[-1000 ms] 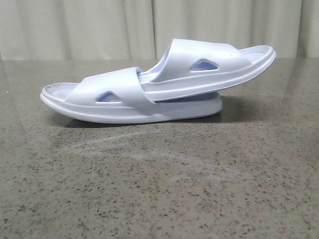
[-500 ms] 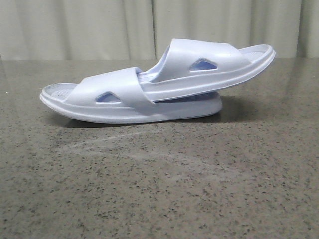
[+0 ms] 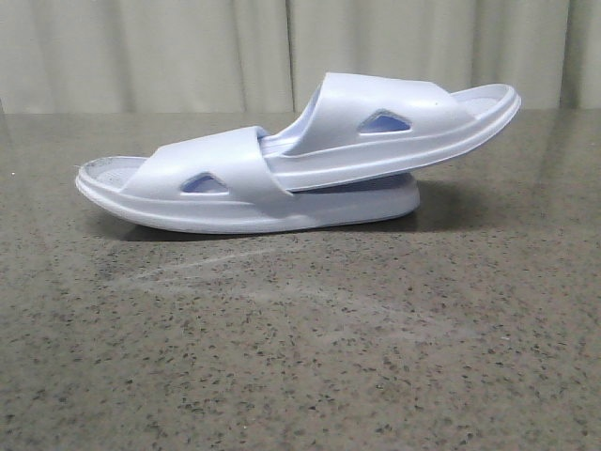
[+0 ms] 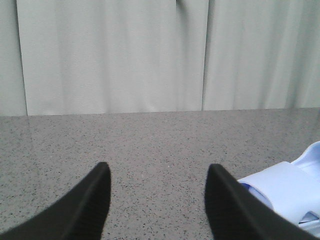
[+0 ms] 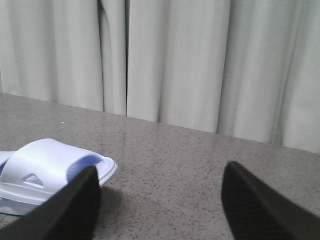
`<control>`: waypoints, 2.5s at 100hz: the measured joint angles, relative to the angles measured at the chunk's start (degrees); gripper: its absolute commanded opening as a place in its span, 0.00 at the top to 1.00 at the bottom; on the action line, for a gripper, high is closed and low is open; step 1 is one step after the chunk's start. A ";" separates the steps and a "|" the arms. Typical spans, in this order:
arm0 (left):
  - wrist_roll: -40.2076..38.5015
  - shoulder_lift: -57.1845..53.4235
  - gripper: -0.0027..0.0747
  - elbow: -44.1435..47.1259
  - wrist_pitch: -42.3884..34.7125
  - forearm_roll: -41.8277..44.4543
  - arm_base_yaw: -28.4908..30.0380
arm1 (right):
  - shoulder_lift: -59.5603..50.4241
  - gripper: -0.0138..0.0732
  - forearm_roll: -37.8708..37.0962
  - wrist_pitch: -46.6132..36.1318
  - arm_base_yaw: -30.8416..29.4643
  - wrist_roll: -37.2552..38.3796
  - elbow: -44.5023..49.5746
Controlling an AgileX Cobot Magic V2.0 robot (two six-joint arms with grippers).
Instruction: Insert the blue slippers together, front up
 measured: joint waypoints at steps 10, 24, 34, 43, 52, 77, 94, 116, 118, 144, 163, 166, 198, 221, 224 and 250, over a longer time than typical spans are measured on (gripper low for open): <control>0.00 0.00 0.85 0.00 0.00 0.00 0.00 | 0.00 0.74 0.00 -0.37 0.00 0.00 0.00; 0.00 0.00 0.94 0.00 0.00 0.00 0.00 | 0.00 0.96 0.00 -0.59 0.00 0.00 0.00; 0.00 0.00 0.94 0.08 0.00 0.00 0.00 | 0.00 0.96 0.00 -0.59 0.00 0.00 0.00; -0.09 0.00 0.94 0.08 0.00 0.00 0.00 | 0.00 0.96 0.00 -0.63 0.00 0.00 0.00; -0.09 0.00 0.94 0.08 0.00 0.00 0.00 | 0.00 0.96 0.00 -0.63 0.00 0.00 0.00; -0.09 0.00 0.94 0.08 0.10 -0.08 0.00 | 0.00 0.96 0.00 -0.63 0.00 0.00 0.00; -0.09 0.00 0.94 0.08 0.10 -0.08 0.00 | 0.00 0.96 0.00 -0.72 0.00 0.00 0.00; -0.09 0.00 0.94 0.08 0.10 0.18 0.00 | 0.00 0.96 0.00 -0.72 0.00 -0.10 0.00; -0.09 0.00 0.94 0.08 0.10 0.16 0.00 | 0.00 0.96 0.00 -0.72 0.00 -0.10 0.00; -0.09 -2.13 0.94 2.64 -1.98 -0.28 -2.12 | 0.00 0.96 0.00 -0.72 0.00 -0.10 0.00; -0.37 -6.10 0.94 4.79 -5.76 1.48 -3.82 | 0.00 0.96 0.00 -0.72 0.00 -0.10 0.00; -1.08 -7.03 0.94 4.79 -5.92 3.17 -4.21 | 0.00 0.96 0.00 -0.76 0.00 -0.10 0.00; -50.44 -14.65 0.94 4.79 -3.55 55.56 -5.46 | 0.00 0.96 0.00 -0.76 0.00 -0.10 0.00; -82.20 -16.25 0.94 7.23 -1.23 87.32 -5.95 | 0.00 0.96 -0.09 -0.76 0.00 -0.10 0.00; -83.73 -16.54 0.94 8.04 -2.53 88.81 -6.19 | 0.00 0.96 -0.09 -0.76 0.00 -0.10 0.00; -90.24 -19.33 0.94 14.54 -13.40 92.26 -6.30 | 0.00 0.96 -0.09 -0.85 0.00 -0.19 0.00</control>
